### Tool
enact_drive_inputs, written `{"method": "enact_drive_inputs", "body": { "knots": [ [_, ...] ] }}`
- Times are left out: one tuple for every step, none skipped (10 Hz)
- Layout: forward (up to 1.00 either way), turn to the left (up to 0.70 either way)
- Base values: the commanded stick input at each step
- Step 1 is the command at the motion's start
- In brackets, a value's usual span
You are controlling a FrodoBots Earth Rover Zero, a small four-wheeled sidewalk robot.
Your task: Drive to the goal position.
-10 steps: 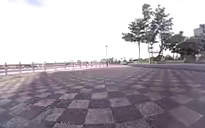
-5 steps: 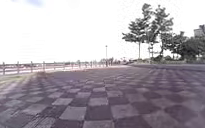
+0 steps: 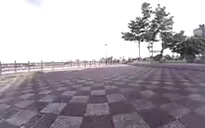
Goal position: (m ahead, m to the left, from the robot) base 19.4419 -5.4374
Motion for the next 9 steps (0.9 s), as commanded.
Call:
{"method": "enact_drive_inputs", "body": {
  "knots": [
    [0.7, 0.01],
    [0.7, 0.01],
    [0.7, 0.01],
    [0.7, 0.01],
    [0.7, 0.01],
    [0.7, 0.01],
    [0.7, 0.01],
    [0.7, 0.01],
    [0.7, 0.01]
  ]
}}
